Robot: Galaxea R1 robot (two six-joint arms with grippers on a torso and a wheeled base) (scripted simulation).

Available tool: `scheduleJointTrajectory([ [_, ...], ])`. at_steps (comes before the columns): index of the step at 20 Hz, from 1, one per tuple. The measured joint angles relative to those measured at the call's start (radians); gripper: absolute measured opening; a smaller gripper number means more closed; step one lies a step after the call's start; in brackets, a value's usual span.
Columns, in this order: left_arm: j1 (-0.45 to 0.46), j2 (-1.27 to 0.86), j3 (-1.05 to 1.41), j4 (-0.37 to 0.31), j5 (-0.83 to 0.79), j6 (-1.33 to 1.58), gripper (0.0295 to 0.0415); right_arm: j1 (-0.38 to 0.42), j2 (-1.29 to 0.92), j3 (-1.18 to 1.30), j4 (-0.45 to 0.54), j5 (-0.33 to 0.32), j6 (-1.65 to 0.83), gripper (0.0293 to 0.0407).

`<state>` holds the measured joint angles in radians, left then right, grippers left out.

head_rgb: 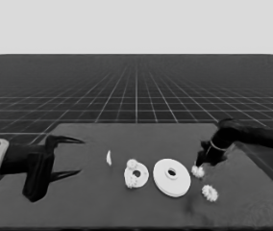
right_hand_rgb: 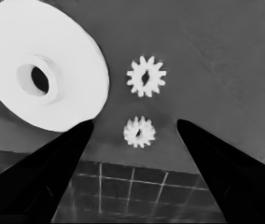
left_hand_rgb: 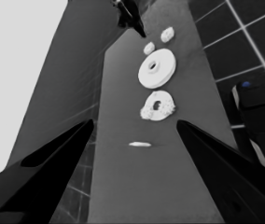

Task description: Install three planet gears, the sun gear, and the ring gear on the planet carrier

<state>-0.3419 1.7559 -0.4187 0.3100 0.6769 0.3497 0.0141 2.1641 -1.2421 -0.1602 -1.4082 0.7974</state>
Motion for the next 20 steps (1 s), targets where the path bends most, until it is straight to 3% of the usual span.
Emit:
scheduleJointTrajectory([
  [6, 0.000, -0.001, 0.001, 0.000, 0.000, 0.001, 0.0385, -0.002, 0.103, -0.213, 0.026, -0.040, 0.016, 0.0385],
  [8, 0.000, -0.001, 0.001, 0.000, 0.000, 0.001, 0.0385, -0.132, 0.142, -0.292, -0.064, 0.054, -0.006, 0.0385],
  [9, 0.000, -0.001, 0.001, 0.000, 0.000, 0.001, 0.0385, -0.162, 0.156, -0.320, -0.081, 0.076, -0.014, 0.0385],
  [16, 0.000, -0.001, 0.001, 0.000, 0.000, 0.001, 0.0385, -0.197, 0.178, -0.364, -0.101, 0.108, -0.028, 0.0385],
  [18, 0.000, -0.001, 0.001, 0.000, 0.000, 0.001, 0.0385, -0.197, 0.179, -0.364, -0.101, 0.108, -0.028, 0.0314],
  [20, 0.000, -0.001, 0.001, 0.000, 0.000, 0.001, 0.0385, -0.197, 0.179, -0.365, -0.101, 0.109, -0.028, 0.0312],
])
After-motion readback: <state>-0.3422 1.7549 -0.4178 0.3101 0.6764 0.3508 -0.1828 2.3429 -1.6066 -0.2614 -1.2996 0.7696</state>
